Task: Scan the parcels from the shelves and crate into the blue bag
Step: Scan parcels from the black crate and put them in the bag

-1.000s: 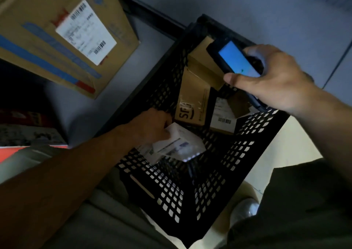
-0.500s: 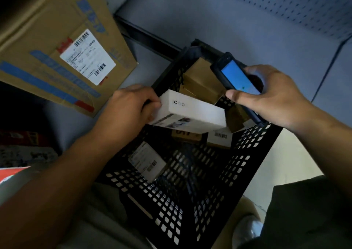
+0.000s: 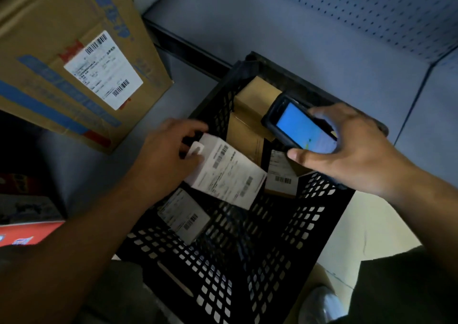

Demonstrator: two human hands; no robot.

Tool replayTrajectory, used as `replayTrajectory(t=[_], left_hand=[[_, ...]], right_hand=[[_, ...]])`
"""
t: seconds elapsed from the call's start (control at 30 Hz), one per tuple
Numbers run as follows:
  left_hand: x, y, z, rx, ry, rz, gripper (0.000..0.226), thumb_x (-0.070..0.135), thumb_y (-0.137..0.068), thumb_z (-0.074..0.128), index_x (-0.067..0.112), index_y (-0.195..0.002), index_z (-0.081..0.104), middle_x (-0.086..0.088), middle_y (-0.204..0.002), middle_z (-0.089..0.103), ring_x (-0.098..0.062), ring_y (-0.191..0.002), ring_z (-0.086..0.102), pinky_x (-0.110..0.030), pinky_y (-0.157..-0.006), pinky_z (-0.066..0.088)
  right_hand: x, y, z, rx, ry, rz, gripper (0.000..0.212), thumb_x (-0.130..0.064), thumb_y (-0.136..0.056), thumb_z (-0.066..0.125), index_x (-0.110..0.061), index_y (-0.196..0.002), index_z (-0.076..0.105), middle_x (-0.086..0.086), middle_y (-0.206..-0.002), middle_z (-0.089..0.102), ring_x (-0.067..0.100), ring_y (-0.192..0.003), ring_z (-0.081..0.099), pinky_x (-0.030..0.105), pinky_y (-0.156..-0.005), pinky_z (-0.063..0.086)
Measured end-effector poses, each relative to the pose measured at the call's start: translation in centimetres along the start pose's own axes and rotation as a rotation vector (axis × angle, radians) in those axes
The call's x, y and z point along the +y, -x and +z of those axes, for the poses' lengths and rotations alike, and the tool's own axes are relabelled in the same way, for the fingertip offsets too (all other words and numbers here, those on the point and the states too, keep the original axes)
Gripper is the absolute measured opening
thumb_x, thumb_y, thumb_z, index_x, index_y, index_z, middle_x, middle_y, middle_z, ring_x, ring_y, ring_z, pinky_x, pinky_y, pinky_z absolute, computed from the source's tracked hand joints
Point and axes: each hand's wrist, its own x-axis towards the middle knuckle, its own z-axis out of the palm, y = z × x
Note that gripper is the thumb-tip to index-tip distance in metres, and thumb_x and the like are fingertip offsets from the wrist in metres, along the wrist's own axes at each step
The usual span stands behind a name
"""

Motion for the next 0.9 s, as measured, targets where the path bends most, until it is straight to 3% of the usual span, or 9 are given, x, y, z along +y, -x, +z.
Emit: replayTrajectory(t=[0.1,0.17,0.27,0.37,0.47,0.57,0.67,0.77,0.9], left_hand=[[-0.6,-0.1,-0.5,-0.107,0.010,-0.192,0.082,0.018,-0.081,0.085,0.038,-0.149,0.043,0.011,-0.125,0.050,0.000,-0.087,0.062,-0.010,-0.069,0.044],[-1.1,-0.1,-0.8,-0.163,-0.001,-0.239,0.064,0.024,-0.078,0.087,0.027,-0.136,0.062,0.011,-0.124,0.055,0.005,-0.087,0.059,-0.007,-0.071,0.043],[-1.2,0.1,-1.0,-0.139,0.024,-0.249,0.018,0.026,-0.078,0.087,0.019,-0.092,0.078,0.017,-0.107,0.063,0.009,-0.089,0.059,0.000,-0.075,0.044],[-0.8,0.0,-1.0,-0.107,0.066,-0.255,0.012,0.030,-0.081,0.084,0.025,-0.079,0.074,0.012,-0.099,0.074,-0.007,-0.093,0.069,-0.026,-0.084,0.056],[-0.1,-0.2,-1.4,-0.069,0.129,-0.270,0.014,0.027,-0.085,0.081,0.024,-0.077,0.070,0.004,-0.081,0.074,-0.010,-0.074,0.070,-0.029,-0.071,0.054],[0.6,-0.5,-2.5,-0.003,0.237,-0.287,0.014,0.018,-0.088,0.078,0.015,-0.077,0.070,-0.004,-0.075,0.073,-0.009,-0.062,0.069,-0.033,-0.068,0.059],[0.8,-0.9,-3.4,0.076,0.319,-0.331,0.013,0.013,-0.089,0.076,0.001,-0.086,0.069,-0.016,-0.083,0.073,-0.004,-0.057,0.067,-0.017,-0.059,0.057],[1.2,-1.2,-3.9,0.135,0.417,-0.346,0.016,0.008,-0.089,0.076,-0.006,-0.092,0.068,-0.014,-0.080,0.070,-0.003,-0.048,0.063,-0.013,-0.050,0.051],[1.1,-1.4,-4.1,0.160,0.384,-0.337,0.016,0.009,-0.089,0.076,-0.005,-0.090,0.069,-0.013,-0.077,0.068,-0.002,-0.042,0.058,-0.012,-0.046,0.047]], right_hand=[[-0.4,0.8,0.6,-0.048,0.063,-0.049,0.090,-0.069,-0.063,0.072,-0.032,-0.140,0.042,-0.013,-0.129,0.045,0.005,-0.114,0.045,0.023,-0.088,0.036],[-0.8,1.4,1.2,-0.071,0.138,-0.093,0.090,-0.072,-0.062,0.068,-0.033,-0.139,0.041,-0.014,-0.125,0.043,0.007,-0.115,0.045,0.025,-0.087,0.037],[-1.1,2.2,2.0,-0.123,0.264,-0.139,0.094,-0.078,-0.058,0.054,-0.033,-0.138,0.040,-0.013,-0.122,0.043,0.011,-0.113,0.045,0.031,-0.087,0.040],[-1.1,2.7,2.2,-0.162,0.333,-0.146,0.095,-0.079,-0.060,0.054,-0.031,-0.140,0.037,-0.010,-0.122,0.044,0.014,-0.112,0.046,0.039,-0.090,0.046],[-1.3,3.0,1.8,-0.156,0.337,-0.143,0.096,-0.078,-0.060,0.052,-0.030,-0.141,0.038,-0.010,-0.122,0.045,0.014,-0.113,0.047,0.038,-0.090,0.047],[-1.3,3.3,1.4,-0.162,0.355,-0.138,0.094,-0.076,-0.060,0.058,-0.031,-0.140,0.037,-0.011,-0.123,0.044,0.014,-0.113,0.046,0.034,-0.089,0.045],[-1.4,3.6,1.4,-0.166,0.414,-0.131,0.097,-0.081,-0.058,0.049,-0.031,-0.140,0.036,-0.011,-0.123,0.042,0.013,-0.112,0.045,0.031,-0.087,0.042],[-1.5,3.8,1.7,-0.159,0.443,-0.129,0.102,-0.082,-0.054,0.038,-0.029,-0.142,0.037,-0.011,-0.121,0.044,0.014,-0.111,0.045,0.033,-0.086,0.042],[-1.7,3.8,1.5,-0.119,0.372,-0.120,0.096,-0.079,-0.057,0.053,-0.032,-0.139,0.037,-0.013,-0.121,0.043,0.013,-0.112,0.045,0.032,-0.088,0.043]])
